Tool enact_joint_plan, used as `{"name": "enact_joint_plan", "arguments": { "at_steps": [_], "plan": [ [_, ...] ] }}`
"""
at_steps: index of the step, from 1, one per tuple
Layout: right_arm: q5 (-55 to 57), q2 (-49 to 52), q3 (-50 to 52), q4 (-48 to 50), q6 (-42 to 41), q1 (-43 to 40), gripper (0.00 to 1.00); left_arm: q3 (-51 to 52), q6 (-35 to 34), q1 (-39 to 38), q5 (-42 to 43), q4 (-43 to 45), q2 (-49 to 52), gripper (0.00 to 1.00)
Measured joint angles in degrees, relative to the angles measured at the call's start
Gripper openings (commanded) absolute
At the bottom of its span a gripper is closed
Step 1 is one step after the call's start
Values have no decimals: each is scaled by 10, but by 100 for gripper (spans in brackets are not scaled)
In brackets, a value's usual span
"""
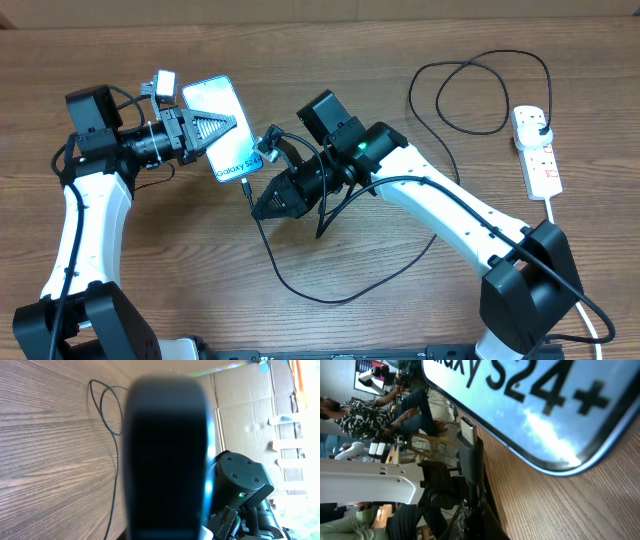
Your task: Plug charger to phone and switch on socket
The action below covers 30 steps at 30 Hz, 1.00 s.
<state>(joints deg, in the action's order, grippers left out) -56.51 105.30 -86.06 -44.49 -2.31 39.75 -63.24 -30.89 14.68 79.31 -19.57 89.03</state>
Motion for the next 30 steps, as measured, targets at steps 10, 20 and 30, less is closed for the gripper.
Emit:
{"name": "enact_joint_plan", "arguments": {
  "at_steps": [10, 20, 30],
  "plan": [
    [0, 0, 0, 1, 0, 0, 4, 0, 0, 0, 0, -2, 0, 4],
    [2, 0, 0, 3, 0, 0, 4, 0, 9, -3, 3, -9, 0, 5],
    [2, 0, 0, 3, 0, 0, 4, 0, 21, -4, 14, -16, 0, 4]
  ]
}}
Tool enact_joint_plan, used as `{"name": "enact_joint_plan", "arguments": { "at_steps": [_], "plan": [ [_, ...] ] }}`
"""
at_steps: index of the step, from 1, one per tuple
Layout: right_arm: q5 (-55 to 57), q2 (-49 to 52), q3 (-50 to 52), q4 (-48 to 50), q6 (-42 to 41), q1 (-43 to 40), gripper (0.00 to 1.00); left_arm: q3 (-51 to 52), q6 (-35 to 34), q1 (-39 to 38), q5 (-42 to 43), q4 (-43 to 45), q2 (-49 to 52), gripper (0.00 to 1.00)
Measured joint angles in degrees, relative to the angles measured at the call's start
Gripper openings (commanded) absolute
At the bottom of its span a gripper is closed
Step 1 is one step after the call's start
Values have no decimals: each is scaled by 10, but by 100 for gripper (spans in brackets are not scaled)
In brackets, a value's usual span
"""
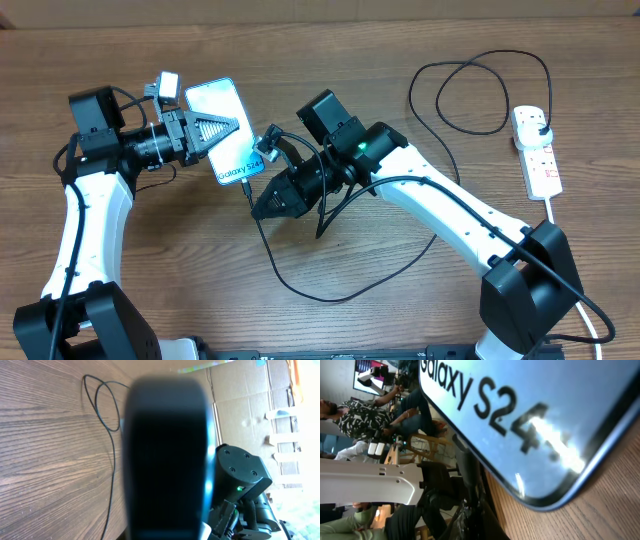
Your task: Plug charger to phone and switch on socket
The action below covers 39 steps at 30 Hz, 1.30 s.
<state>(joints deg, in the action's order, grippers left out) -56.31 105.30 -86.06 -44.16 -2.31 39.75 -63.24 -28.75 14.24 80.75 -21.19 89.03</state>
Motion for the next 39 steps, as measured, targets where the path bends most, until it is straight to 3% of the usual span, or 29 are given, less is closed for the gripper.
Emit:
{"name": "enact_joint_plan", "arguments": {
  "at_steps": [23, 27, 29, 31, 36, 39],
  "plan": [
    [-4, 0, 0, 60, -46, -28, 4, 0, 35, 0, 6, -18, 0, 4],
    [5, 0, 0, 55, -50, -28, 4, 0, 37, 0, -30, -18, 0, 4],
    [18, 0, 0, 48, -51, -28, 10, 0, 37, 1, -64, -21, 0, 4],
    [40, 0, 0, 37, -56, -27, 29, 0, 37, 4, -103, -30, 0, 4],
    [136, 0, 0, 12, -56, -15, 49, 0, 37, 17, -221, -76, 0, 4],
    [213, 0, 0, 6, -55, 8, 53, 0, 37, 28, -279, -106, 0, 5]
  ]
}}
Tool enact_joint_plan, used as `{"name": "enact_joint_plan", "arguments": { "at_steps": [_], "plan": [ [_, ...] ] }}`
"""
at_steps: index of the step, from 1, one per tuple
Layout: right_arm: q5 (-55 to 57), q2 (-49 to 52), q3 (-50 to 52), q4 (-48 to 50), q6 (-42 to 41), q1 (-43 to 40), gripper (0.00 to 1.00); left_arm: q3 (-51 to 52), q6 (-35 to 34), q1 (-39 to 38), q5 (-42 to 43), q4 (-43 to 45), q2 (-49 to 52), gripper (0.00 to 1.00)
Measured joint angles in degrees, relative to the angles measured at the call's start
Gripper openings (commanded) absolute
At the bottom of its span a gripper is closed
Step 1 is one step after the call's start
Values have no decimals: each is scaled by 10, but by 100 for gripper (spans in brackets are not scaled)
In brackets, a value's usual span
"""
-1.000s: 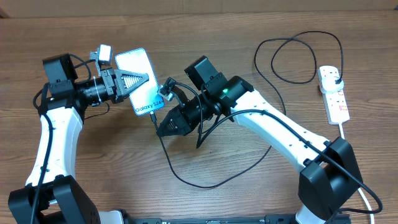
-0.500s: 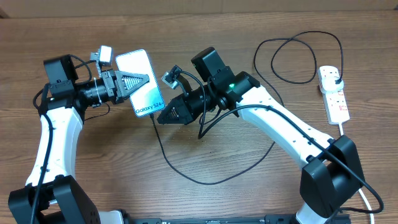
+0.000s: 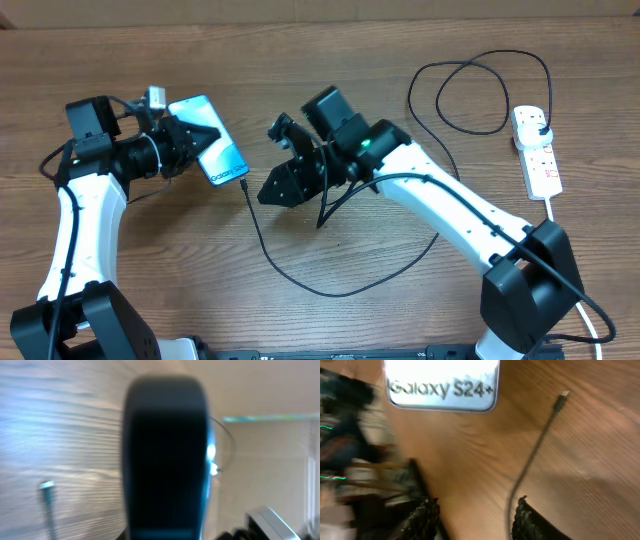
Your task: Plug charger to phone and switch on socket
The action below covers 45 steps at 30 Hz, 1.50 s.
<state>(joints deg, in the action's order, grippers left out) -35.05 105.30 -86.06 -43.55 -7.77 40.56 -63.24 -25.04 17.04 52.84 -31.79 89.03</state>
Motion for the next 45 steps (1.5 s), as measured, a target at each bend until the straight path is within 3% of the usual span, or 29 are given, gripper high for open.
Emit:
{"name": "enact_joint_plan", "arguments": {
  "at_steps": [7, 16, 20, 21, 22, 23, 24, 29, 37, 45],
  "plan": [
    [154, 25, 0, -14, 1, 91, 59, 0, -3, 23, -88, -33, 0, 5],
    [301, 131, 0, -20, 3, 208, 57, 0, -18, 64, -136, -45, 0, 4],
    [349, 161, 2, -21, 4, 235, 49, 0, -19, 70, -141, -47, 0, 5],
    [364, 164, 2, -21, 4, 238, 44, 0, -19, 70, -141, -47, 0, 4],
    [379, 164, 2, -20, 4, 240, 29, 0, -20, 70, -141, -47, 0, 4],
    [386, 164, 2, -22, 7, 240, 12, 0, -20, 70, -141, -47, 0, 4],
    [390, 165, 2, -22, 6, 240, 4, 0, -20, 70, -141, -47, 0, 4],
    [429, 165, -3, -69, 21, 236, 4, 0, -20, 70, -141, -47, 0, 5],
    [453, 173, 3, -349, 68, 141, 4, 0, -20, 70, -142, -47, 0, 4],
    [425, 175, 5, -408, 80, 18, 4, 0, -20, 70, -142, -60, 0, 4]
  ]
}}
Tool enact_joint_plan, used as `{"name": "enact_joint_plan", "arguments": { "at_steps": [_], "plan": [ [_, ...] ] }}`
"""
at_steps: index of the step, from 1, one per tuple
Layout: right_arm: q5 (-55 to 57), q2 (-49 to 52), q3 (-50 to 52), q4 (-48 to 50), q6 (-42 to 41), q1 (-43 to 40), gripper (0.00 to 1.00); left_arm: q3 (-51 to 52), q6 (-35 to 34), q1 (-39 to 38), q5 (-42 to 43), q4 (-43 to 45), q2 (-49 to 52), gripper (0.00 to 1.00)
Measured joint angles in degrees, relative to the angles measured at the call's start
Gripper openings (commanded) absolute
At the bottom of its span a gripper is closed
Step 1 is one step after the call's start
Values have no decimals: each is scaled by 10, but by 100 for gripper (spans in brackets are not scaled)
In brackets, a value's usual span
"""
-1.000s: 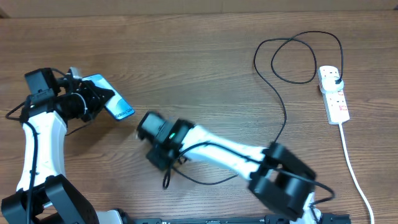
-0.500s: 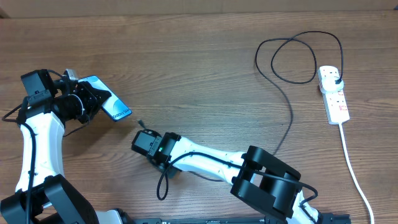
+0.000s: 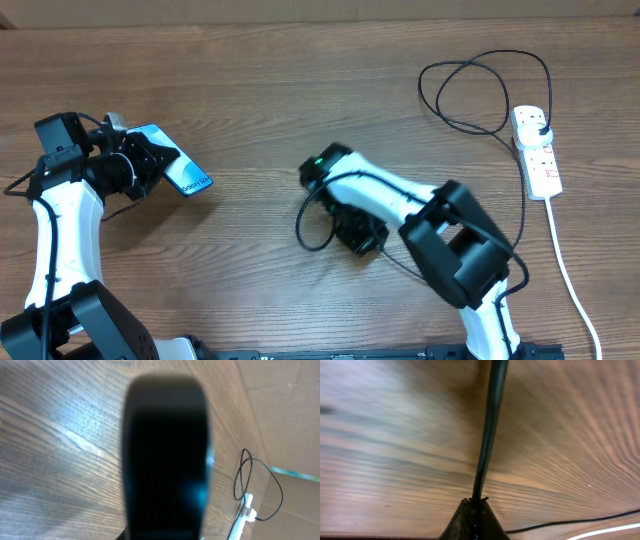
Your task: Plug charger to phone and switch on socket
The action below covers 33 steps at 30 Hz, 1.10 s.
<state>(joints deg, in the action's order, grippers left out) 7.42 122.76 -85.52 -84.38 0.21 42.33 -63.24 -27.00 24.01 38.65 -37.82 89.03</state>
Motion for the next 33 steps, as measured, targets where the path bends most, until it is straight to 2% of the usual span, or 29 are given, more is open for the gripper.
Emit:
{"name": "enact_joint_plan", "arguments": {
  "at_steps": [2, 4, 7, 11, 15, 21, 24, 29, 30, 32, 33],
  "plan": [
    [-2, 0, 0, -6, 0, -19, 10, 0, 0, 0, 0, -1, 0, 5],
    [-3, 0, 0, -26, 2, -34, 26, 0, 0, 0, 0, -1, 0, 4],
    [-6, 0, 0, -30, 13, -49, 36, 0, 0, 0, 0, -1, 0, 5],
    [-7, 0, 0, -1, 20, -64, 58, 0, 0, 0, 0, 1, 0, 6],
    [-9, 0, 0, 61, 28, -70, 68, 0, 0, 0, 0, 1, 0, 6],
    [-19, -12, -1, 168, 34, -71, 74, 0, 0, 0, -1, 0, 0, 7],
    [-23, -16, -3, 223, 33, -71, 74, 0, 0, 0, -1, 0, 0, 7],
    [-34, -17, -5, 261, 14, -79, 66, 0, 0, 0, -1, -1, 0, 7],
    [-38, -17, -5, 260, 9, -85, 61, 0, 0, 0, -1, -1, 0, 7],
    [-47, -17, -5, 259, 5, -100, 37, 0, 0, 0, -2, -1, 0, 8],
    [-51, -17, -5, 257, 3, -109, 32, 0, 0, 0, -2, -1, 0, 7]
  ]
}}
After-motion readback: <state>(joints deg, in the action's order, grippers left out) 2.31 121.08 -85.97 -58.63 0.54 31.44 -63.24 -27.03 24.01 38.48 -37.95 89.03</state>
